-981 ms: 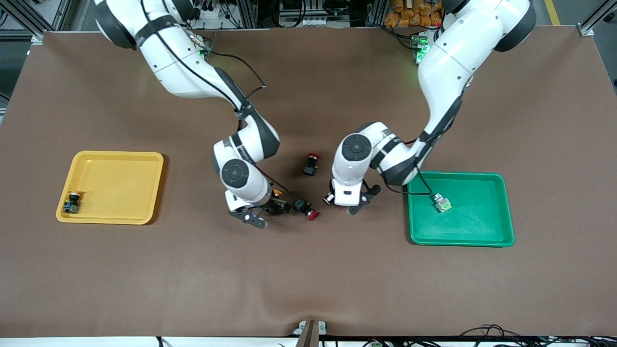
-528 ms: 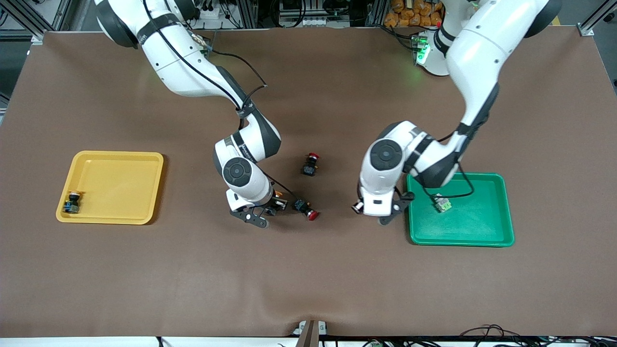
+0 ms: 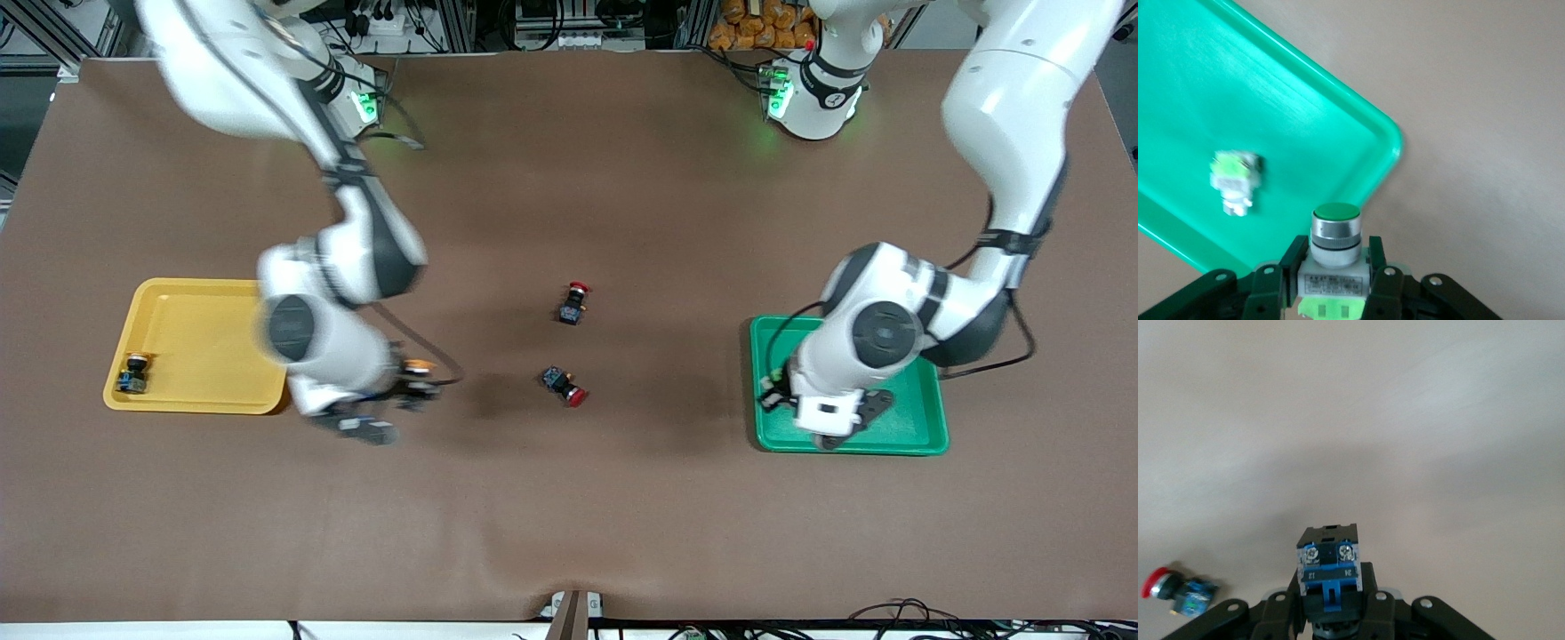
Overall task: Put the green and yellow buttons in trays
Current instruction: 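Release the green switch into the green tray while the right releases orange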
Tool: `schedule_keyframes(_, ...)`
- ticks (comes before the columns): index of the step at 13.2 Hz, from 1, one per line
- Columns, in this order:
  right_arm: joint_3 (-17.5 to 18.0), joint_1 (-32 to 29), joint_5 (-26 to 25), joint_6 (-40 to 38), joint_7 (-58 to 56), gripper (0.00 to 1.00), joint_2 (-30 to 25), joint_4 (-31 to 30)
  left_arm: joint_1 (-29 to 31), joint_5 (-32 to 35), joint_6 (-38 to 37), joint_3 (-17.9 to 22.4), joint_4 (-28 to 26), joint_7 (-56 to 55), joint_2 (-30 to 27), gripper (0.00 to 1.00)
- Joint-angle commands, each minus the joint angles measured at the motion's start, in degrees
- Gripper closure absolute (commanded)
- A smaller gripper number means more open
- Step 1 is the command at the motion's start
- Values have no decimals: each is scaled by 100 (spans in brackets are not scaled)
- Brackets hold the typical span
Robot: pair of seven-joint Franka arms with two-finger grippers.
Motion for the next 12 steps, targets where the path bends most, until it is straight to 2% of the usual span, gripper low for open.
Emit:
schedule_keyframes(1, 144, -862, -27, -641, -1047, 90, -446, -238, 261, 35, -121, -89, -140, 327, -96, 100)
schedule_keyframes(3, 143, -1643, -27, -1029, -1951, 90, -464, -264, 524, 70, -112, -71, -209, 634, -60, 100)
schedule_keyframes(6, 152, -2761, 0, -1101, -3649, 86, -429, -580, 841, 105, -51, -71, -385, 987, -34, 100)
schedule_keyframes(7, 152, -2990, 0, -1110, -3931, 68, -403, -581, 859, 105, -16, -54, -447, 987, -17, 100)
schedule_keyframes(8, 152, -3070, 0, -1110, -4108, 9, -394, -581, 955, 114, 46, -54, -491, 987, 18, 100)
schedule_keyframes(9, 152, -3028, 0, -1127, -4110, 0, -394, -572, 1096, 123, 212, -54, -587, 996, 97, 100)
schedule_keyframes(12, 170, -2546, -53, -1259, -4057, 0, -447, -344, 1386, 236, 749, -54, -913, 1022, 115, 100)
